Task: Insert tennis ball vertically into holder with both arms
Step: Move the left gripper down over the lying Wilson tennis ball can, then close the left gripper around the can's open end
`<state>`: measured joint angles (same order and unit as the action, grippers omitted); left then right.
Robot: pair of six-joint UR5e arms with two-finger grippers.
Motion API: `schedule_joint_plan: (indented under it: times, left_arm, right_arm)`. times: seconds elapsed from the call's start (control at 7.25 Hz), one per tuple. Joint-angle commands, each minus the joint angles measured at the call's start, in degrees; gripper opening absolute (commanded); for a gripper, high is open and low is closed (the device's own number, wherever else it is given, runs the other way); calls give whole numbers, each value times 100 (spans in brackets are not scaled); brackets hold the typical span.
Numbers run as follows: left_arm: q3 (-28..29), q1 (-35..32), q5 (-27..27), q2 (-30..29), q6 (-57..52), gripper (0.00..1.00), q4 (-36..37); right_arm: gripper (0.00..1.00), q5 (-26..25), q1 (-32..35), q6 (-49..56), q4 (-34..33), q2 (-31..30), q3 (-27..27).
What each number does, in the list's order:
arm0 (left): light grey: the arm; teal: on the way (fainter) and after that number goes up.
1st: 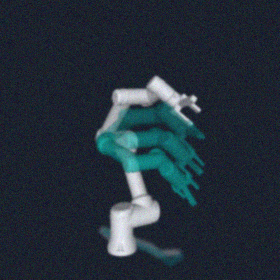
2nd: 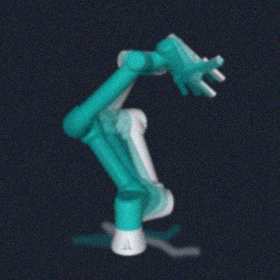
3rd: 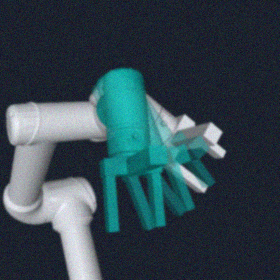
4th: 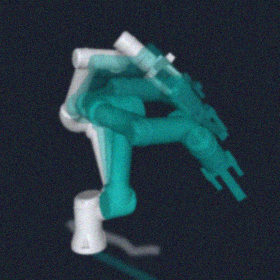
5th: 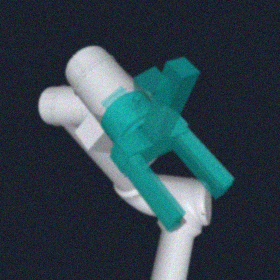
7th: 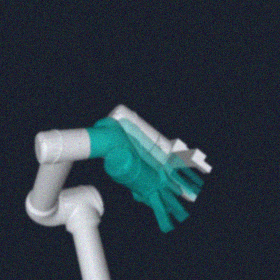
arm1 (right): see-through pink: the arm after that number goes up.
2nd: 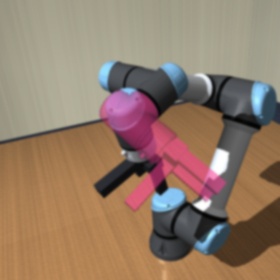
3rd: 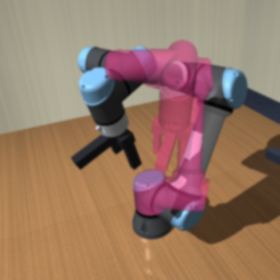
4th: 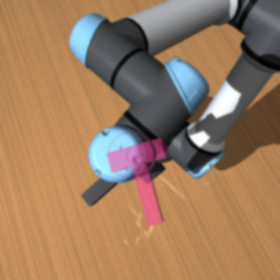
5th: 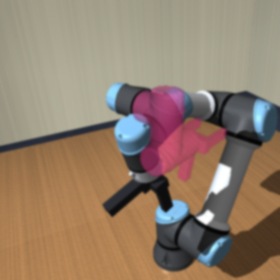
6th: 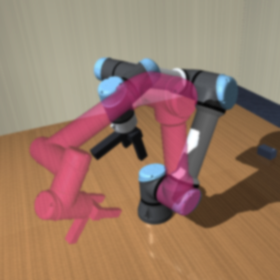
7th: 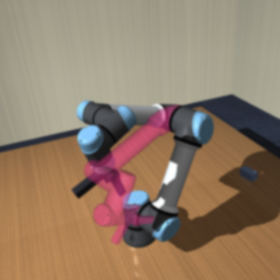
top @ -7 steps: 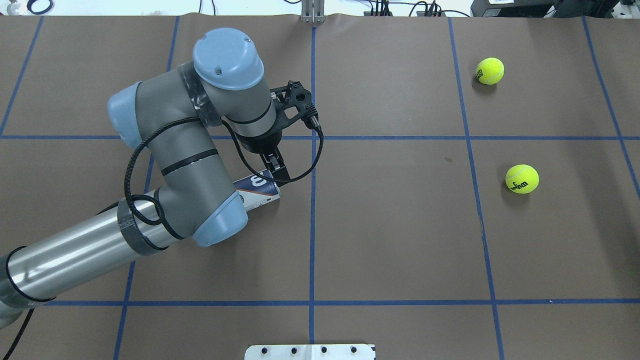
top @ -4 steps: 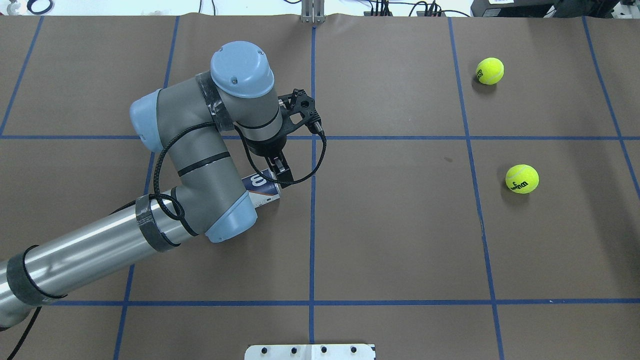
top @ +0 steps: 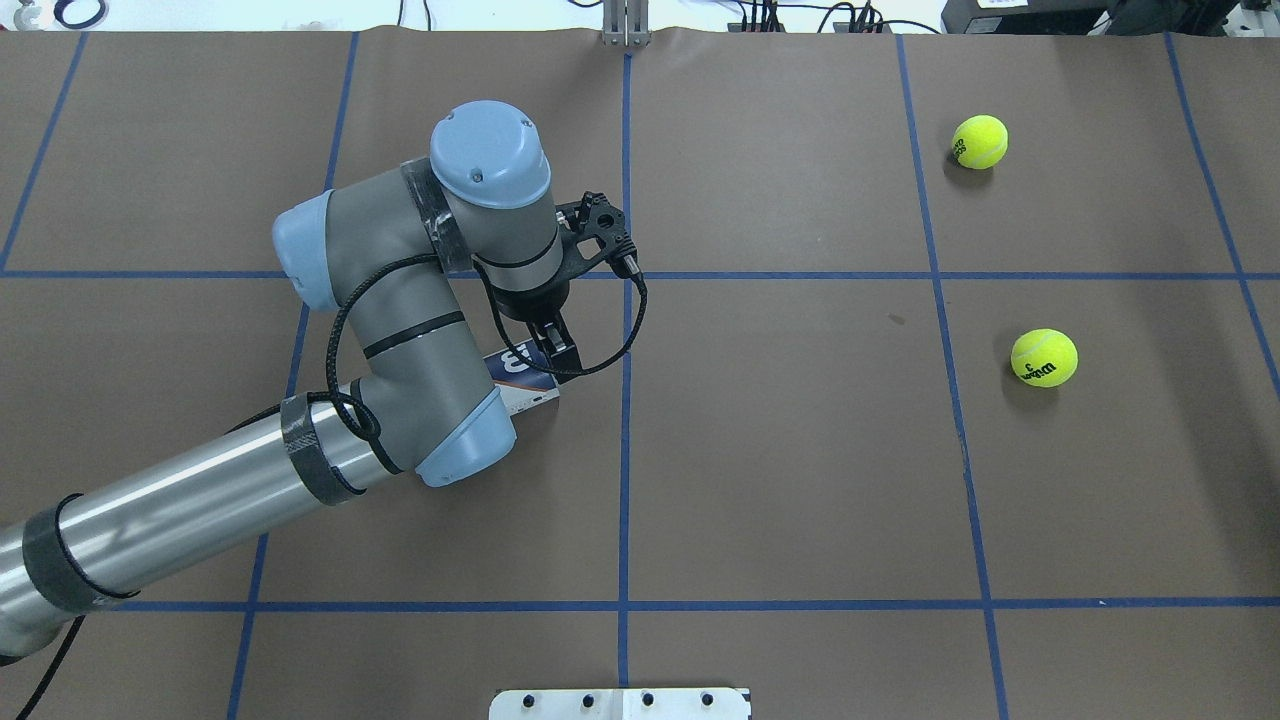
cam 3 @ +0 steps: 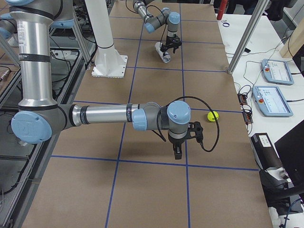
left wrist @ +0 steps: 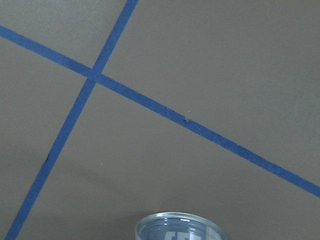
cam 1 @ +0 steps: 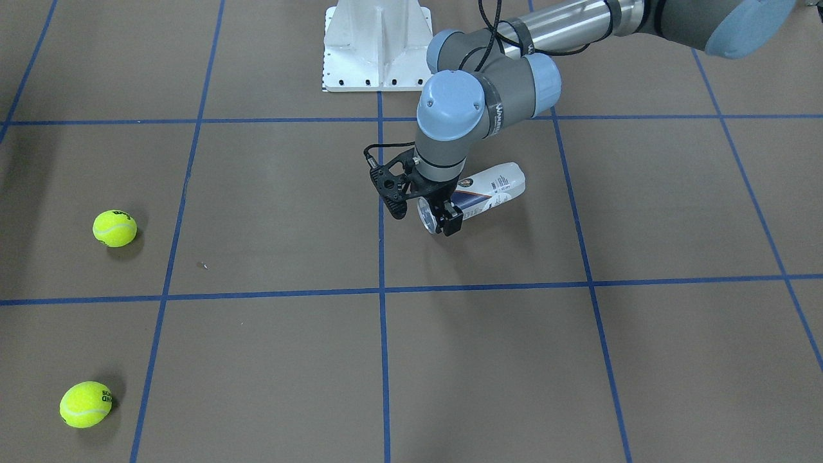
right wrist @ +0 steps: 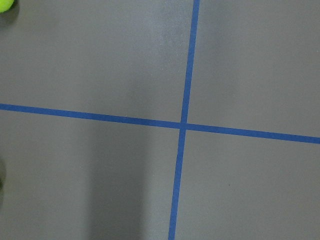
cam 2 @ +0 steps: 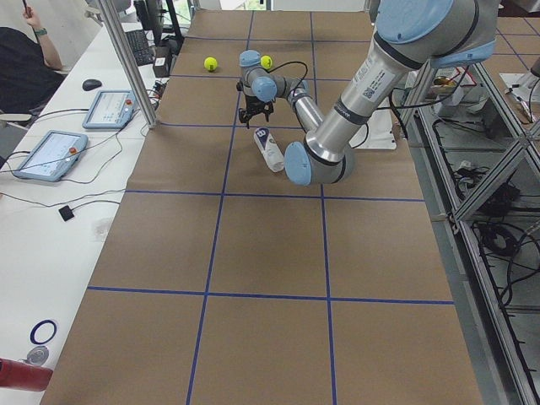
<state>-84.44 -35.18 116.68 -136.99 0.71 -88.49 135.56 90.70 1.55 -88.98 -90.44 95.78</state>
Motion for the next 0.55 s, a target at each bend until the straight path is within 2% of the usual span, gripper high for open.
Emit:
schedule_joint_plan:
  times: [0.0,0.41]
  left_arm:
    - [146,64,-92,-3,0,100,-123]
    - [279,82,-128,14,0,100,-238]
  right_arm:
    - [99,-3,0,3,3,0,-24]
    - [99,-3,0,3,12,-9,-33]
